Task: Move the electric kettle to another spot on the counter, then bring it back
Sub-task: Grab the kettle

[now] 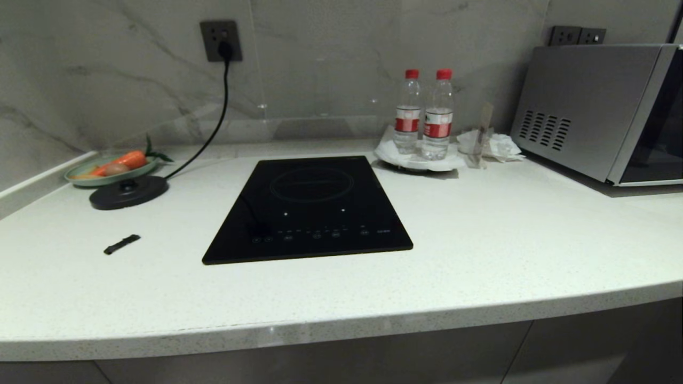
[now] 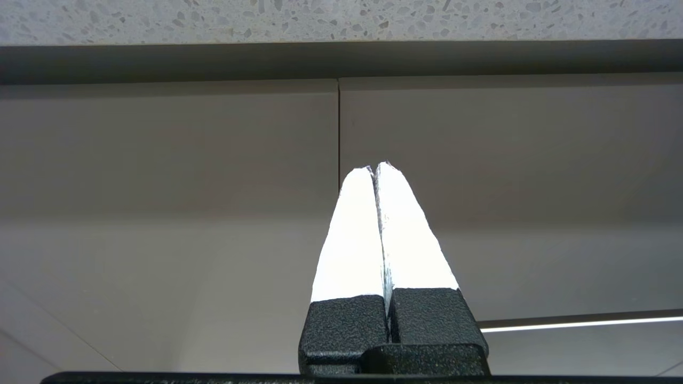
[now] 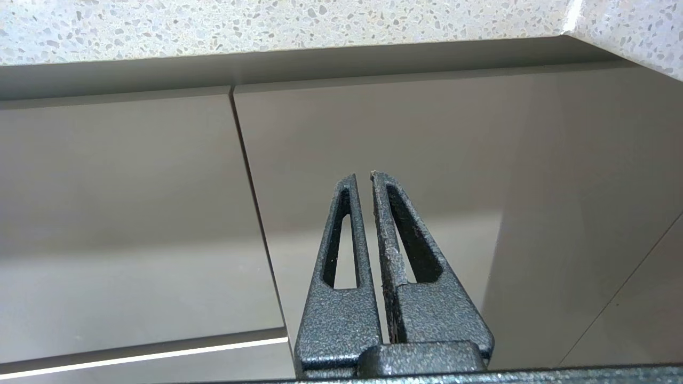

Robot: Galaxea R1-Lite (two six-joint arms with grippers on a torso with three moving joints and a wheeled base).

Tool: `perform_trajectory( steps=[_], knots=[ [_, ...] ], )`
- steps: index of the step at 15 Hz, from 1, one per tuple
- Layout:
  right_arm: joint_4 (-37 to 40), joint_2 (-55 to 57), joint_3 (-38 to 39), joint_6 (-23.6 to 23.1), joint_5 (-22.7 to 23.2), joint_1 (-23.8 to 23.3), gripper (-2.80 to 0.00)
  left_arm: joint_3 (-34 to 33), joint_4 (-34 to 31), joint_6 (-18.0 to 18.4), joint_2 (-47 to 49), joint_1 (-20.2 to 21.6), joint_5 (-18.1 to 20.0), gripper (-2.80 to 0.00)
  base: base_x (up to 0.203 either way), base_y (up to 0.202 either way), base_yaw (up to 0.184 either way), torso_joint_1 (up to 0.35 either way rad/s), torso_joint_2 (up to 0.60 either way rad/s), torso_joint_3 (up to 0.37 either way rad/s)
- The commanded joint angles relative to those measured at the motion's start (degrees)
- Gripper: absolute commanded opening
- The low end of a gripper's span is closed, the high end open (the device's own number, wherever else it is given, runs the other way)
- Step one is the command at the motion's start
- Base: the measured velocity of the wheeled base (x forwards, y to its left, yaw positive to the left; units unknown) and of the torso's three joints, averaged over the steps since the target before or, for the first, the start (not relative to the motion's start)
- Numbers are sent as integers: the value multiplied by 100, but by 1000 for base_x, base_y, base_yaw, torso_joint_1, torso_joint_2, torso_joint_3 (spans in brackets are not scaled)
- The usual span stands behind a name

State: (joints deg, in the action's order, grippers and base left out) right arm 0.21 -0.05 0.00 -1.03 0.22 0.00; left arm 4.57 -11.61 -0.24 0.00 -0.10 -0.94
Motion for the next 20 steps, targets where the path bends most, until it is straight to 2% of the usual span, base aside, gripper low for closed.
perform_trajectory(
  steps=[1, 20],
  knots=[
    [6, 5, 0, -2, 4, 0, -280, 0, -8, -2, 9, 1, -3, -280, 0, 0, 0, 0, 0, 0],
    [-3, 5, 0, 27, 4, 0, -280, 0, -8, -2, 9, 1, -3, -280, 0, 0, 0, 0, 0, 0]
  ],
)
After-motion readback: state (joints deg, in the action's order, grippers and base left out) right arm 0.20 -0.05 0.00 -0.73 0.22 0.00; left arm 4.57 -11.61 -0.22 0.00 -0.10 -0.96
